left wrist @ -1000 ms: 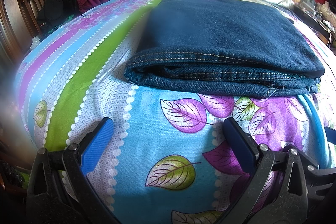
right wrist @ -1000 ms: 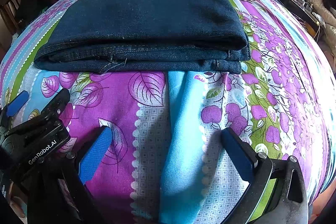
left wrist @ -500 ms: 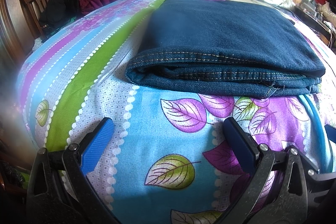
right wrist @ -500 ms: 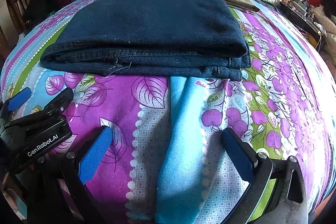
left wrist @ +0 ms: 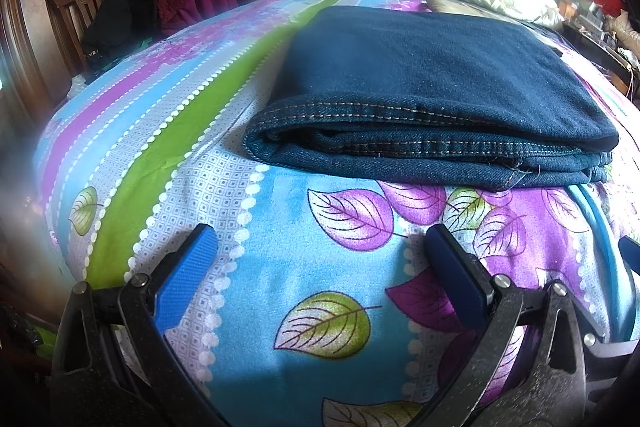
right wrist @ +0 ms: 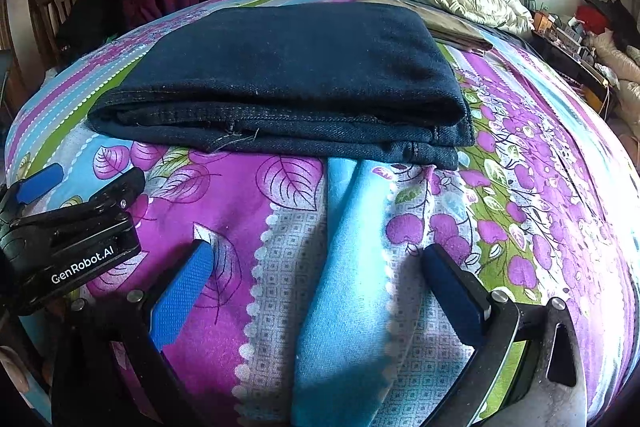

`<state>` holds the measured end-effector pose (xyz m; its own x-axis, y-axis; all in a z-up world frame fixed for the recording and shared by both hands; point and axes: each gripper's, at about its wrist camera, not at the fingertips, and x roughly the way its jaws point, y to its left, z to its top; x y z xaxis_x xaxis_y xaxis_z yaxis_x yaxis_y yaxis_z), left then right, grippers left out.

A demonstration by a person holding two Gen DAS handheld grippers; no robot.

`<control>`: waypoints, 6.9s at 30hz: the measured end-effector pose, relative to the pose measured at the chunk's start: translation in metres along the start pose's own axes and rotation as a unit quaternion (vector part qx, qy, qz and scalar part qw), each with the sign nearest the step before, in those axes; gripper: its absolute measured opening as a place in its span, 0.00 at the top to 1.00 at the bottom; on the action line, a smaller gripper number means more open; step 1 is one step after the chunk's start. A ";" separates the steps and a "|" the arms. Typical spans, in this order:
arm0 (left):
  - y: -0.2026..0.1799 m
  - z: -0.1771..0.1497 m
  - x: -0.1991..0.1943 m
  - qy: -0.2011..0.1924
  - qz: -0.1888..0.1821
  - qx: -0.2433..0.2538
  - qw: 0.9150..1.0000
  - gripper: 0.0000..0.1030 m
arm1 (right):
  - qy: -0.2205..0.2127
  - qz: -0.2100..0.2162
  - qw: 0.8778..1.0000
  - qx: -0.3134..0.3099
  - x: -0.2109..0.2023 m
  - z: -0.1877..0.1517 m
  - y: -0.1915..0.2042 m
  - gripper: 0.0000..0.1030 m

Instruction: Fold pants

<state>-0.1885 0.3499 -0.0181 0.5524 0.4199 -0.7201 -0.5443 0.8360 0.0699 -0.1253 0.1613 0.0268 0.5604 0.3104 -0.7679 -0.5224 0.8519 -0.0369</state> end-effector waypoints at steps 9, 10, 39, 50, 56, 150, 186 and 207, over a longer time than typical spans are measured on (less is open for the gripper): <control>-0.003 -0.004 -0.003 -0.001 0.002 -0.001 1.000 0.00 | -0.003 0.000 1.000 -0.001 -0.001 -0.001 0.000 0.00; -0.003 -0.004 -0.003 -0.001 0.002 -0.002 1.000 0.00 | -0.003 0.000 1.000 -0.001 -0.001 -0.001 0.000 0.00; -0.003 0.024 0.001 0.173 0.018 -0.008 0.985 0.00 | 0.192 -0.013 0.978 0.074 0.010 0.038 -0.011 0.00; 0.002 0.037 0.019 0.240 0.014 -0.013 0.971 0.00 | 0.244 -0.014 0.967 0.067 0.031 0.055 -0.013 0.00; 0.004 0.042 0.029 0.246 0.011 -0.010 0.969 0.00 | 0.246 -0.010 0.967 0.064 0.044 0.062 -0.016 0.00; 0.004 0.049 0.045 0.231 -0.007 -0.010 0.973 0.00 | 0.218 0.050 0.975 -0.015 0.051 0.066 -0.016 0.00; 0.004 0.055 0.040 0.207 0.000 -0.013 0.978 0.00 | 0.196 0.021 0.980 0.022 0.030 0.051 -0.023 0.00; -0.017 0.077 -0.041 0.134 -0.010 0.030 0.990 0.02 | 0.121 -0.001 0.991 0.057 -0.048 0.081 -0.056 0.00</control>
<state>-0.1535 0.3449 0.0635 0.3707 0.2999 -0.8790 -0.4923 0.8660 0.0879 -0.0713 0.1330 0.1178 0.3839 0.2108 -0.8990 -0.4383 0.8985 0.0234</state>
